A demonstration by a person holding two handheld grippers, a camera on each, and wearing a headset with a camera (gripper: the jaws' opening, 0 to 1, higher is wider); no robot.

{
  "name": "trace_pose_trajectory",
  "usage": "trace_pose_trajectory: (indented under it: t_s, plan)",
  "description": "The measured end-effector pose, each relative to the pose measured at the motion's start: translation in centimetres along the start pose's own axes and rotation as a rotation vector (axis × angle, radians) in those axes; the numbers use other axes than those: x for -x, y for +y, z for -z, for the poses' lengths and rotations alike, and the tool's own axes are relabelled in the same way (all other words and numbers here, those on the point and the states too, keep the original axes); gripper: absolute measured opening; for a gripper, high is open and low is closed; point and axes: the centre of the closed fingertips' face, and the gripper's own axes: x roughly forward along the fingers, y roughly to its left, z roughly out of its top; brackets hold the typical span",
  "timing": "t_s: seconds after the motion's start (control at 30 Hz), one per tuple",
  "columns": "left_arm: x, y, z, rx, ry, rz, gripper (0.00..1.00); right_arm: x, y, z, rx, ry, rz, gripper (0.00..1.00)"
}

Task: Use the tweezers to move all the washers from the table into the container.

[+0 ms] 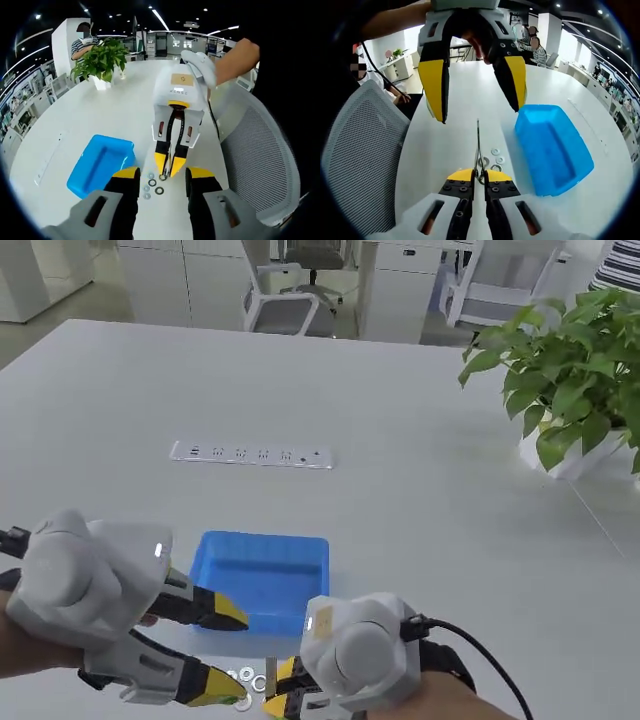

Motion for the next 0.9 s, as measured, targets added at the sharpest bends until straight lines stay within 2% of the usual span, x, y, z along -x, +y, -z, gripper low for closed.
trace_pose_trajectory:
  t_s: [0.13, 0.4, 0.7, 0.8, 0.9]
  plan:
    - [0.8, 0.3, 0.0, 0.056, -0.054, -0.049, 0.5, 0.6, -0.1, -0.5, 0.006, -0.004, -0.003, 0.08]
    - [2.1, 0.8, 0.6, 0.14, -0.107, -0.138, 0.62, 1.5, -0.1, -1.3, 0.022, -0.006, -0.014, 0.08]
    - [3.0, 0.8, 1.6, 0.195, -0.133, -0.202, 0.75, 2.8, -0.1, -2.7, 0.035, -0.022, -0.026, 0.08]
    - [3.3, 0.8, 1.9, 0.223, -0.139, -0.218, 0.78, 3.2, -0.1, -3.0, 0.045, -0.018, -0.023, 0.08]
    - [3.5, 0.6, 2.2, 0.225, -0.141, -0.23, 0.79, 3.7, -0.3, -3.6, 0.049, -0.025, -0.022, 0.08]
